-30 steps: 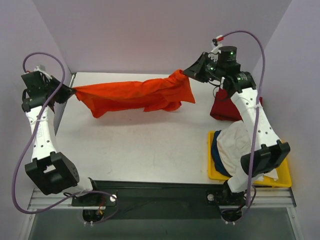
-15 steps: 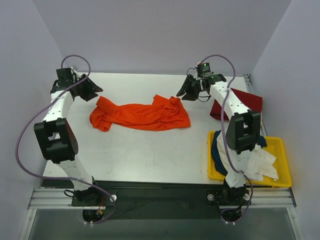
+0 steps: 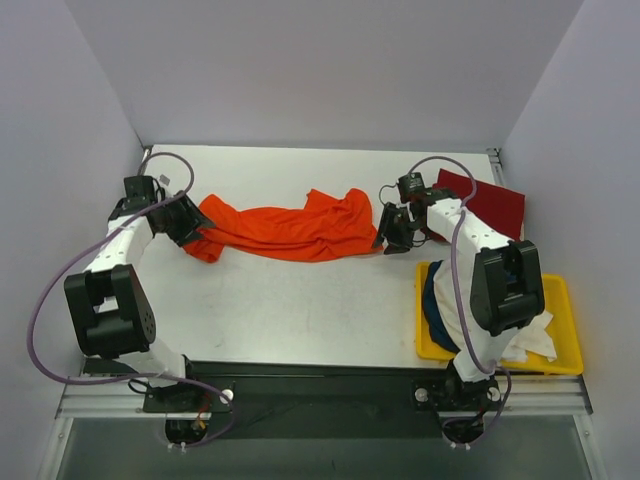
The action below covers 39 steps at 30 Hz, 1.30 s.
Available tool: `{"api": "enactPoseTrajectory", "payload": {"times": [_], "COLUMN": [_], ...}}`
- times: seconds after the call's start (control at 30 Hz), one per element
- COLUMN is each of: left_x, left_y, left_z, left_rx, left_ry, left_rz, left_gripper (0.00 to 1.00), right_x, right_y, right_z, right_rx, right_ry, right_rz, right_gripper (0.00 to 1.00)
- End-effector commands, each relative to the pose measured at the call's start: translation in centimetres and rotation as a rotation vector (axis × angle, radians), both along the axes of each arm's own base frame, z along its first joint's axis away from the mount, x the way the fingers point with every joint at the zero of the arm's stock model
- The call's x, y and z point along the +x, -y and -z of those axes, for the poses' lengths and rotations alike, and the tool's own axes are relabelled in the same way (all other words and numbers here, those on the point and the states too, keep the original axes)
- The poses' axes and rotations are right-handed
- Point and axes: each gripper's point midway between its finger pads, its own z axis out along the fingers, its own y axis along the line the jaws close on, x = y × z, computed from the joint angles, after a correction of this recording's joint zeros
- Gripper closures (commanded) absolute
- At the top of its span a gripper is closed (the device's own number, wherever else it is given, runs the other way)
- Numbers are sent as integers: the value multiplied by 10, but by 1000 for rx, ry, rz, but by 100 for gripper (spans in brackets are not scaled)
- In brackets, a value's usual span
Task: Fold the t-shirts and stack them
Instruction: Flatten out the tshirt
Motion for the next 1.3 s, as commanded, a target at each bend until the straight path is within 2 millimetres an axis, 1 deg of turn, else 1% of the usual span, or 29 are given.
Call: {"api": "enactPoseTrajectory", "payload": {"times": [0.0, 0.03, 0.07, 0.1, 0.17, 0.23, 0.27, 0.33, 0.37, 0.53, 0.63, 0.8, 0.83, 0.87, 0.93, 0.97, 1.0, 1.07, 1.1, 1.13, 1.27], "left_x": [-9, -11, -14, -15, -19, -20, -21, -21, -21, -19, -13, 4, 7, 12, 19, 20, 25, 29, 33, 35, 47], "left_y": [3, 3, 4, 5, 6, 5, 5, 4, 4, -3, -6, -16, -17, -19, -22, -26, -28, -35, -37, -39, -43], "left_z": [-6, -8, -5, -5, -5, -8, -8, -9, -9, -12, -16, -28, -26, -31, -30, -27, -30, -24, -26, -21, -14], "left_rx": [6, 4, 2, 2, 4, 8, 9, 15, 16, 18, 27, 70, 77, 93, 125, 151, 167, 200, 214, 222, 256], "left_ry": [42, 46, 39, 39, 38, 45, 42, 45, 43, 46, 60, 98, 94, 109, 111, 100, 108, 91, 98, 91, 90], "left_rz": [23, 22, 24, 25, 28, 30, 32, 36, 38, 28, 22, 7, 11, 7, 15, 8, 11, 7, 7, 13, 13], "left_gripper": [41, 40, 41, 41, 40, 40, 40, 40, 40, 40, 40, 40, 40, 40, 40, 40, 40, 40, 40, 40, 40], "right_x": [6, 9, 11, 18, 24, 33, 35, 40, 41, 44, 44, 44, 43, 43, 44, 44, 44, 42, 42, 41, 39], "right_y": [22, 22, 23, 22, 20, 20, 21, 20, 20, 19, 17, 16, 16, 16, 16, 16, 16, 15, 15, 15, 13], "right_z": [-2, 0, 2, 4, 13, 14, 21, 23, 28, 38, 45, 53, 54, 56, 57, 58, 57, 58, 58, 58, 54], "right_rx": [-77, -80, -82, -78, -81, -80, -86, -77, -77, -67, -61, -51, -48, -45, -35, -33, -31, -23, -20, -19, -6], "right_ry": [45, 46, 44, 46, 31, 39, 27, 22, 11, -3, -21, -42, -46, -53, -55, -59, -60, -68, -67, -69, -66], "right_rz": [21, 20, 21, 17, 3, 7, 5, 9, 11, 15, 17, 10, 9, 12, 12, 14, 15, 14, 12, 11, 9], "right_gripper": [63, 63, 63, 63, 63, 64, 64, 64, 64, 66, 68, 79, 81, 83, 85, 88, 89, 94, 96, 99, 100]}}
